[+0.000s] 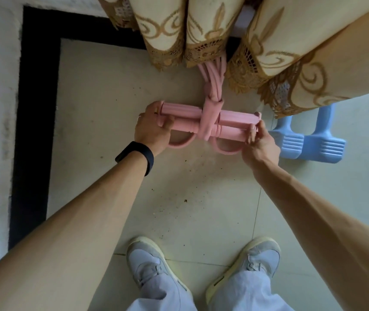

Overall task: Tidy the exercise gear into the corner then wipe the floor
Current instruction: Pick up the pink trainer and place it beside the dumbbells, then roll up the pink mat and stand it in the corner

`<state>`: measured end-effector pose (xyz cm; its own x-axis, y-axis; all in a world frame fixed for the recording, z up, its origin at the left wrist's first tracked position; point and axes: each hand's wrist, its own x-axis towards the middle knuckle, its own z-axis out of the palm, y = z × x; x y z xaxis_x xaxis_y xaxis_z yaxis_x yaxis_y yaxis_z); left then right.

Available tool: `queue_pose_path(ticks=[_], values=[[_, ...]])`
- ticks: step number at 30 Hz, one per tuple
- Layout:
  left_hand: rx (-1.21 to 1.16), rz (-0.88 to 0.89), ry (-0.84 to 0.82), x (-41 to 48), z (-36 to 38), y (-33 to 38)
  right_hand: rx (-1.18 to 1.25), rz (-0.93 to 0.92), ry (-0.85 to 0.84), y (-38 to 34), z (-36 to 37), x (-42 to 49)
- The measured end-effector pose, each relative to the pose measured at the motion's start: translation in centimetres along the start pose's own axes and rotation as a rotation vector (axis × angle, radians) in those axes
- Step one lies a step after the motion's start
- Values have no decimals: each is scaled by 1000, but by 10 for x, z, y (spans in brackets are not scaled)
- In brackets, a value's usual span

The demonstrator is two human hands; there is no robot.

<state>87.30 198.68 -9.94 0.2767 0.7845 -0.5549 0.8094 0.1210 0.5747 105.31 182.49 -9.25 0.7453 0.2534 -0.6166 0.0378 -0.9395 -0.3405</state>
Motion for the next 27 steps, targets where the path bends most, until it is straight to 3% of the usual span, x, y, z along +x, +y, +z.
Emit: queue_pose_path(ticks=[4,8,12,20,27], values=[[111,-41,-98,-33,-26,17,-146,70,-79,-13,-26,-34],[393,-78,-233,-98,-77,30,-316,-62,-208,-30,-75,-121],[522,-119,-267,-196,-169,74,-348,-194,-367,-73,-151,-240],[537,-51,-87,-375,-337,155,-426,-776,-371,-176,-294,-452],[348,-193,187,-525,-413,184,-529,-1272,-318,-209,-370,-543]])
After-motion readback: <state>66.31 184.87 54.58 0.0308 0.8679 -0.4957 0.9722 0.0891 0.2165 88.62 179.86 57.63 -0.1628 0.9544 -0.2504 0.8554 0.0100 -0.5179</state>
